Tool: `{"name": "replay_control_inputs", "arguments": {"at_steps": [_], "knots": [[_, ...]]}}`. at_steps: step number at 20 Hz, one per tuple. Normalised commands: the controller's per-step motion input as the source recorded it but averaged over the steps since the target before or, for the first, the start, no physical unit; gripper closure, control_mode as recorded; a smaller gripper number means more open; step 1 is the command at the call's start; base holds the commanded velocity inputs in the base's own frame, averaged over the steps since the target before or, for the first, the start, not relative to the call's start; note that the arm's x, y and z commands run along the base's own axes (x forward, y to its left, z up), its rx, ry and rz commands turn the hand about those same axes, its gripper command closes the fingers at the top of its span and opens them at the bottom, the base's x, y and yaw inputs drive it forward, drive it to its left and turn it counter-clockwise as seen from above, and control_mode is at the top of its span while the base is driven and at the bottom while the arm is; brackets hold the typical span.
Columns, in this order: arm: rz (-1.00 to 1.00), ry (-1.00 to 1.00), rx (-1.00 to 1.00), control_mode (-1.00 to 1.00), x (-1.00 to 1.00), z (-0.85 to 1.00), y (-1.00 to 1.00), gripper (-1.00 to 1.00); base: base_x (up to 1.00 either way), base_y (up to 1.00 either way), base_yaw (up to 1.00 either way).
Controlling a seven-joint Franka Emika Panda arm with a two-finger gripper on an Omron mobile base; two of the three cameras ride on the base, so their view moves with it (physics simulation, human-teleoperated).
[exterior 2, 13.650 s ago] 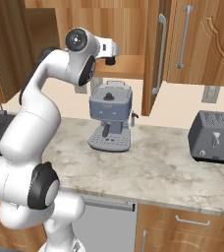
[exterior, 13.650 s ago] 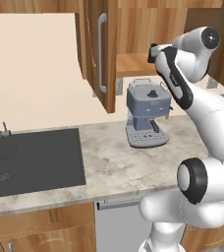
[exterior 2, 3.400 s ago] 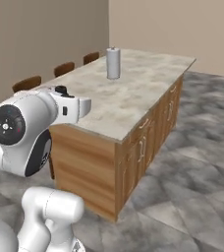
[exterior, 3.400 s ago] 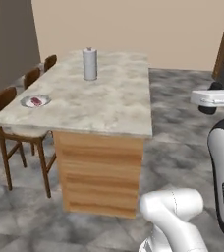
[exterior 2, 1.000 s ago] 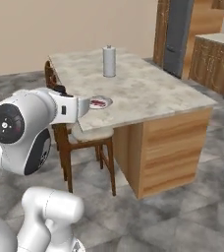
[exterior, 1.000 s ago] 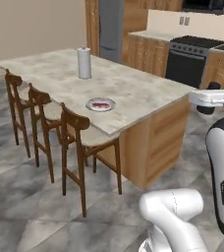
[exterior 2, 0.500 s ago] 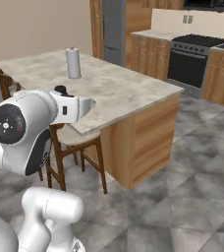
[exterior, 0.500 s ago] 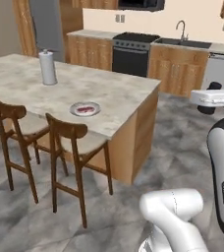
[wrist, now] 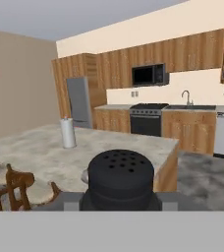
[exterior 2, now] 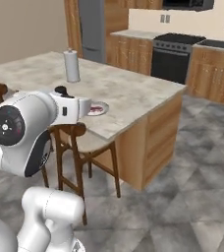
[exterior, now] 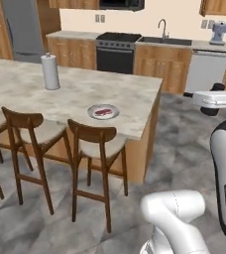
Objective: Retrieve the shaker from the cabinet and place it next the steak on a plate on the dining table.
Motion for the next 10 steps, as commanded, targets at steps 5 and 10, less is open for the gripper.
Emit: {"name": "replay_control_inputs", "arguments": {"at_steps": [5, 10], "knots": [[0.0, 0.0, 0.0, 1.0, 0.0, 0.0, 0.0, 1.0, 0.43, 1.0, -0.42], [0.0, 0.0, 0.0, 1.0, 0.0, 0.0, 0.0, 1.0, 0.82, 0.94, -0.33]]}}
